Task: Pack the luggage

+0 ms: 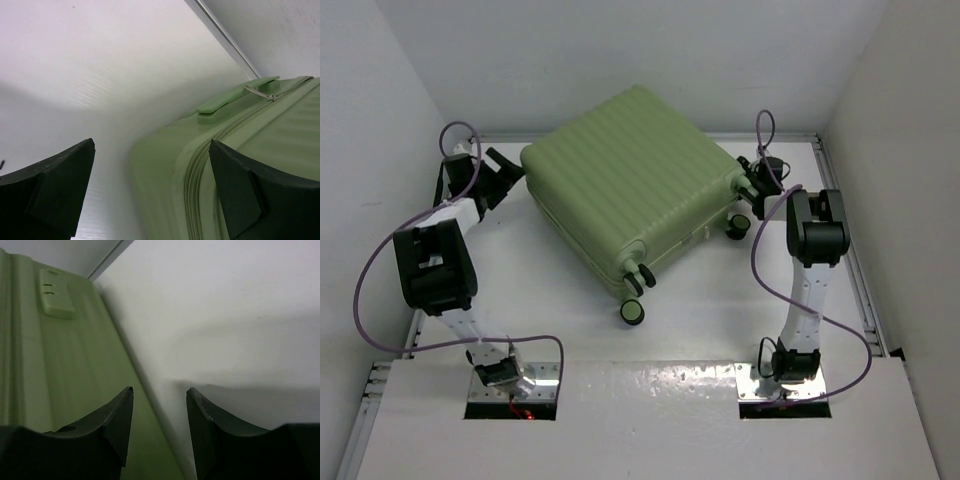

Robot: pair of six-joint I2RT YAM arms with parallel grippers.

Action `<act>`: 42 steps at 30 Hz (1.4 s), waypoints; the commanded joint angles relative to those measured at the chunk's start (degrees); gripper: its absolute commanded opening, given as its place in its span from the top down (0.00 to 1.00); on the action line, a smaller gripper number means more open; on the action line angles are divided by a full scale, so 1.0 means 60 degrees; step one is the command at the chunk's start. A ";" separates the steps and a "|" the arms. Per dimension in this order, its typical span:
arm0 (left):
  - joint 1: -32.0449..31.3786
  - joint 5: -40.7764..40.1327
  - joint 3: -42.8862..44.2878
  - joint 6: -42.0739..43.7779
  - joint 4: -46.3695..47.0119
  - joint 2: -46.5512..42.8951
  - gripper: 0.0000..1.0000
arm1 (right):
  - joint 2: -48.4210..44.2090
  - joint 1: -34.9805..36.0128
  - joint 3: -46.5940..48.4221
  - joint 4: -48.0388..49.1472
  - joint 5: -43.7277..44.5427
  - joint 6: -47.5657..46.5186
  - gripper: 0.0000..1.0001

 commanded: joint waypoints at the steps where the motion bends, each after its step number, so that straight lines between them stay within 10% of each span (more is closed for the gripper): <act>1: -0.0282 0.1234 -0.0012 0.0065 0.0141 -0.0729 0.02 | -0.0346 0.0835 0.1167 -0.0387 -0.1131 0.0105 0.53; 12: 0.0482 0.0165 0.0736 0.2028 -0.2449 -0.3552 0.00 | -0.3641 -0.1884 -0.1013 -0.1691 -0.0222 -0.2410 0.42; 24: -0.1174 0.1101 -0.3055 0.0989 -0.5367 -0.8153 0.00 | -0.9128 -0.4658 -0.5184 -0.3244 -0.3531 -0.4961 0.54; 31: -0.1160 0.0765 -0.3570 0.1312 -0.5572 -0.9210 0.00 | -1.3073 -0.2675 -0.6506 -0.5848 -0.5819 -0.6802 0.68; 36: -0.0897 0.0765 -0.3570 0.1312 -0.5660 -0.8683 0.00 | -1.3941 -0.0207 -0.7297 -0.6613 -0.3383 -0.6663 0.96; 42: -0.0809 0.0472 -0.3351 0.1312 -0.5660 -0.8595 0.00 | -1.2261 0.3191 -0.7050 -0.5912 -0.1091 -0.6426 1.00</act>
